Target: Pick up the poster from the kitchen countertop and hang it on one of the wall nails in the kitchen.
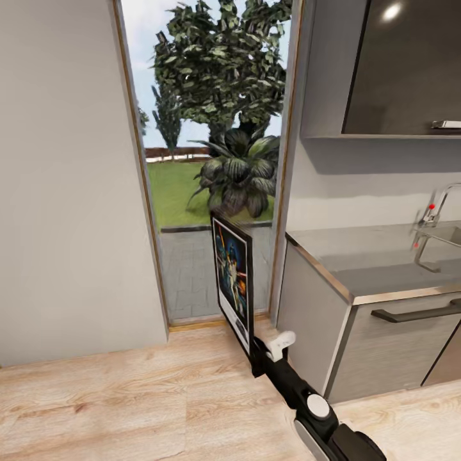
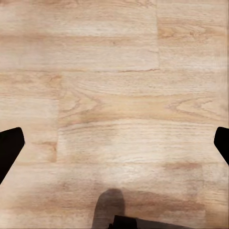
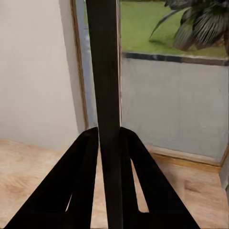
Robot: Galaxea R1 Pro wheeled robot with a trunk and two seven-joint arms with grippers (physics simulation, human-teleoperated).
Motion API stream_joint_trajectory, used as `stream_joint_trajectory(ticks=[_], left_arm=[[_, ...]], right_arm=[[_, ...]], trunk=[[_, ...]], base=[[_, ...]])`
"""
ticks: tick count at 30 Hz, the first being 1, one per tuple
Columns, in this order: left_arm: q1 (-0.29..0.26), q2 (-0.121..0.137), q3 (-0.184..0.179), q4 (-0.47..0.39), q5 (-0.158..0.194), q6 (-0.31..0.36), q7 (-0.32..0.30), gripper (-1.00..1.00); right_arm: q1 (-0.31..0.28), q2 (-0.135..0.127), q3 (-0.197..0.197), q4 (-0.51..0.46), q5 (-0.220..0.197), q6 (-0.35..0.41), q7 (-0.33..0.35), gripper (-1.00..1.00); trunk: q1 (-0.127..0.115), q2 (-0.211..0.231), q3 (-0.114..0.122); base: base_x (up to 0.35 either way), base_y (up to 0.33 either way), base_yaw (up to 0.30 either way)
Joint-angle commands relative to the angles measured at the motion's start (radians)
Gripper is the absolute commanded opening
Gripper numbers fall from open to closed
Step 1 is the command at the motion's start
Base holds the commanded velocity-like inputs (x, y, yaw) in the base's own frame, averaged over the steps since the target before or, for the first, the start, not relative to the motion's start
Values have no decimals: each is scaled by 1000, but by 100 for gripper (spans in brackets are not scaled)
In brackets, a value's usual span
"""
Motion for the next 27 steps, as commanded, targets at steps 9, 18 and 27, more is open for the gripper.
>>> stream_joint_trajectory(ticks=[9, 18, 27], left_arm=[[0, 32, 13, 0, 1, -3, -29, 100], [0, 34, 62, 2, 1, -21, -72, 100], [0, 33, 67, 5, -2, -30, -131, 100]], right_arm=[[26, -66, 3, 96, -12, -59, 110, -100], [28, -71, -5, 128, -12, -55, 187, -100], [28, -71, -23, 144, -14, -54, 196, -100]], trunk=[[0, -1, -1], [0, -1, -1], [0, -1, -1]], base=[[0, 0, 0], [0, 0, 0], [0, 0, 48]])
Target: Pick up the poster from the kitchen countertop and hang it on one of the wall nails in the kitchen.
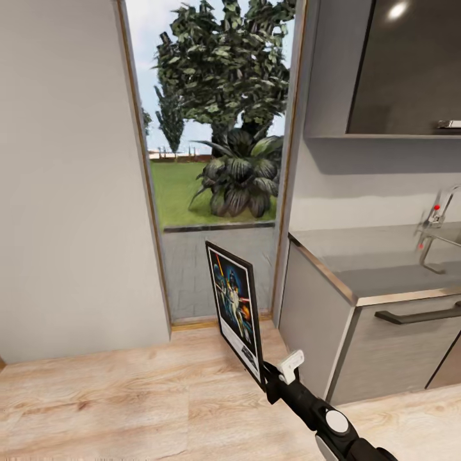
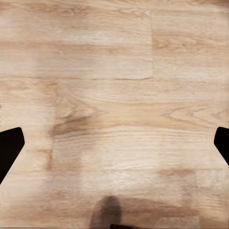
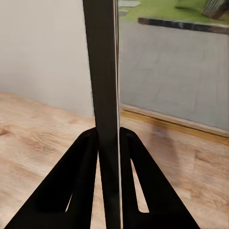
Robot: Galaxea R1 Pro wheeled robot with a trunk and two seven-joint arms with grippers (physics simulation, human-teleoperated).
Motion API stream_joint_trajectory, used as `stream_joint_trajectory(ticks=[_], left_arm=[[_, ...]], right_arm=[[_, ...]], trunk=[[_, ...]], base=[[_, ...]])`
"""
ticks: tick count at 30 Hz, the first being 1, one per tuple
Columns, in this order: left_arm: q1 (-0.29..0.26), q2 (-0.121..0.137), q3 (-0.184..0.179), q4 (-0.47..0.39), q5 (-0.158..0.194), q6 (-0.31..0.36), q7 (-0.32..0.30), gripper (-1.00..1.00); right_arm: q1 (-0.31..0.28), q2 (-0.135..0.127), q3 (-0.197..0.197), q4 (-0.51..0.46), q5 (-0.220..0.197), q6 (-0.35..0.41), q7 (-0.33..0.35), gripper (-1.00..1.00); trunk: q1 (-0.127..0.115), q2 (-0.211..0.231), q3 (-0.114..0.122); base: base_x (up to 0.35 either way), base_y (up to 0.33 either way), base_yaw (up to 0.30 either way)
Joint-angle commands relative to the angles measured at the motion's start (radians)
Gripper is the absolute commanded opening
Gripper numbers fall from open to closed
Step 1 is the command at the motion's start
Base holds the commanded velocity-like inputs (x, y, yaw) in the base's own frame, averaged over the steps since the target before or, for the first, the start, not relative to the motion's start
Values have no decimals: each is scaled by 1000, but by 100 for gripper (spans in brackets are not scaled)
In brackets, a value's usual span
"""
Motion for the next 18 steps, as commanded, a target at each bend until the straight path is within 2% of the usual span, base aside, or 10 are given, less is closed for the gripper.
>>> stream_joint_trajectory(ticks=[1, 8, 18], left_arm=[[0, -1, 3, -1, 0, -1, -6, 100], [0, -1, 3, 0, 0, -1, -6, 100], [0, -1, 4, 1, 0, -1, -6, 100]], right_arm=[[-1, -1, 3, 1, -12, -4, 3, -100], [-1, -1, 3, 1, -12, -3, 3, -100], [-1, -1, 3, 4, -11, -3, 4, -100]], trunk=[[0, 0, -1], [0, 0, -1], [0, 0, -1]], base=[[0, 0, 228], [0, 32, 261], [0, 249, 277]])
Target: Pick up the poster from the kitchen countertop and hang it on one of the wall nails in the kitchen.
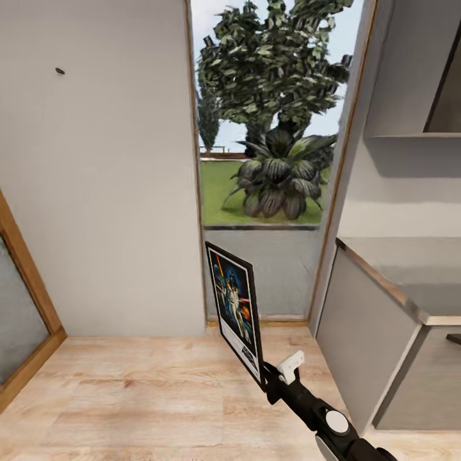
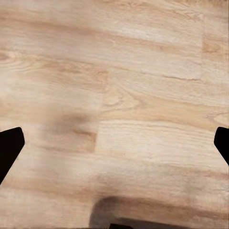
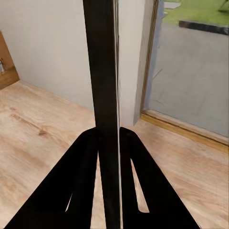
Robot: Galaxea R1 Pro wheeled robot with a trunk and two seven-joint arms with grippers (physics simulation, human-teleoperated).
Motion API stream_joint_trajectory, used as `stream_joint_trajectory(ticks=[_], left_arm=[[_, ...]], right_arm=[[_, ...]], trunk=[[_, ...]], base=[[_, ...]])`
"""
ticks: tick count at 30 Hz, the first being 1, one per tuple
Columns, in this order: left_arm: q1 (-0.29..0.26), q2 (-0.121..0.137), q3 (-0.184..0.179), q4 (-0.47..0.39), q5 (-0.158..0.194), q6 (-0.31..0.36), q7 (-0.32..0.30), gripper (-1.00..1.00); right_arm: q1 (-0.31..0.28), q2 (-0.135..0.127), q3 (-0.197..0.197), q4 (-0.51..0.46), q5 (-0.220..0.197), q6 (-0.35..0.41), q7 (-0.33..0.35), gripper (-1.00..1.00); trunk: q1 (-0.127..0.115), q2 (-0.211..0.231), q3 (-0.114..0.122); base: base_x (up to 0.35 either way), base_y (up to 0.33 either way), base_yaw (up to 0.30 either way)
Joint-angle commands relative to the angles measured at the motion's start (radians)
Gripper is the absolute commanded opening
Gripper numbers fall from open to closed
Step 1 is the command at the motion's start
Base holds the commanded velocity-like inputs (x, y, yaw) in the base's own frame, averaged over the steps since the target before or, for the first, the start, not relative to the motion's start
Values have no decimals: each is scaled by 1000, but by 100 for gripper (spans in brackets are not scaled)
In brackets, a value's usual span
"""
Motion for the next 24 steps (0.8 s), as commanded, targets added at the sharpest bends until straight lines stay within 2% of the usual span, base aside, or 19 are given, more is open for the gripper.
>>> stream_joint_trajectory(ticks=[1, 8, 18, 24], left_arm=[[0, 0, 3, 0, 0, -2, -6, 100], [0, 0, 4, 0, 0, -2, -6, 100], [0, 0, 4, -1, 0, -2, -6, 100], [0, -1, 2, -4, 0, -2, -5, 100]], right_arm=[[-1, -1, 3, 1, -12, -3, 3, -100], [-1, -1, 3, 1, -12, -3, 3, -100], [-1, -1, 4, 1, -12, -3, 4, -100], [-2, -1, 4, 1, -12, -3, 3, -100]], trunk=[[0, -1, -1], [0, -1, -1], [0, -1, -1], [0, -1, -1]], base=[[0, 288, 278], [0, 296, 222], [0, 305, 11], [0, 108, 1]])
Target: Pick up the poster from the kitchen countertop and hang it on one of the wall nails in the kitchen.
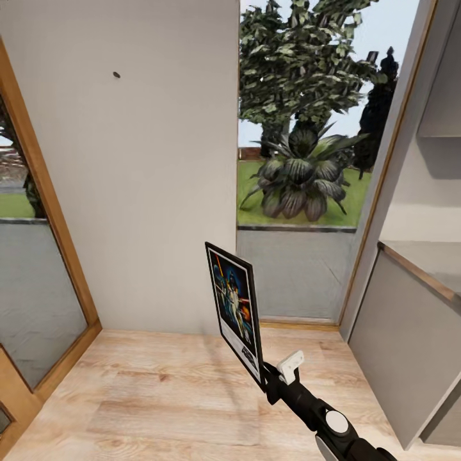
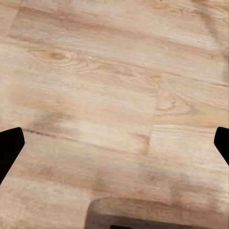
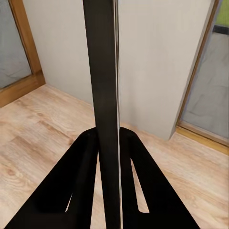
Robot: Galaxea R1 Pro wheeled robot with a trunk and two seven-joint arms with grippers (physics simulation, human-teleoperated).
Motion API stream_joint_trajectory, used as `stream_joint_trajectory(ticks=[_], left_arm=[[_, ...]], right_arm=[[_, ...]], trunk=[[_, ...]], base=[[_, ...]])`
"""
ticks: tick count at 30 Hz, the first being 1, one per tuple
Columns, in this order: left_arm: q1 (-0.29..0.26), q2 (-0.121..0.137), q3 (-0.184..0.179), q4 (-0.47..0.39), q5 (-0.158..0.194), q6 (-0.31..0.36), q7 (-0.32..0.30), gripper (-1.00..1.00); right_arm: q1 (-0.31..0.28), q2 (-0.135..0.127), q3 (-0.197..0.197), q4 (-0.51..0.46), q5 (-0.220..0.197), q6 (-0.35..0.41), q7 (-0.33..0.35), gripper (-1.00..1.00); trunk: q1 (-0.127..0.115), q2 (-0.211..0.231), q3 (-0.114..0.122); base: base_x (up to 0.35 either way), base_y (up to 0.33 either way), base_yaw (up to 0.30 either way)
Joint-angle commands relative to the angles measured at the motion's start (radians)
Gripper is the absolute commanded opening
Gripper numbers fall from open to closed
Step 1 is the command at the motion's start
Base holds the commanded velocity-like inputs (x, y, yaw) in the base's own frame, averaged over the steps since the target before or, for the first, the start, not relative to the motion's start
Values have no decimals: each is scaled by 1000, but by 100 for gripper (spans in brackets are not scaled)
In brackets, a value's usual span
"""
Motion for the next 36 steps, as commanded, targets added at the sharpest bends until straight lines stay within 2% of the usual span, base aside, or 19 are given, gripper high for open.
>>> stream_joint_trajectory(ticks=[1, 20, 21, 24, 25, 27, 29, 36], left_arm=[[0, -1, 1, -1, 0, 1, -5, 100], [0, -3, -8, -3, 0, 2, -2, 100], [0, -3, -8, -5, 0, 2, -2, 100], [0, -3, -8, -6, 0, 1, -3, 100], [0, -3, -8, -7, 0, 1, -3, 100], [0, -3, -8, -8, 0, 1, -3, 100], [0, -3, -8, -9, 0, 1, -4, 100], [0, -3, -8, -10, 0, 0, -5, 100]], right_arm=[[-1, -1, 3, 1, -12, -4, 4, -100], [-1, -4, 0, 0, -12, -4, 5, -100], [-1, -18, 0, 0, -12, -4, 34, -100], [-1, -37, -1, 0, -14, -5, 90, -100], [-1, -55, -25, 0, -22, -5, 148, -100], [-1, -65, -62, 0, -29, -5, 183, -100], [-1, -70, -83, -1, -34, -5, 205, -100], [-1, -74, -97, -1, -37, -5, 219, -100]], trunk=[[0, -1, -1], [-73, 132, 59], [-77, 139, 62], [-88, 160, 71], [-92, 167, 74], [-100, 181, 81], [-107, 195, 87], [-134, 244, 109]], base=[[0, 35, 0], [0, 5, 0], [0, 0, 0], [0, 0, 0], [0, 0, 0], [0, 0, 0], [0, 0, 0], [0, 0, 0]])
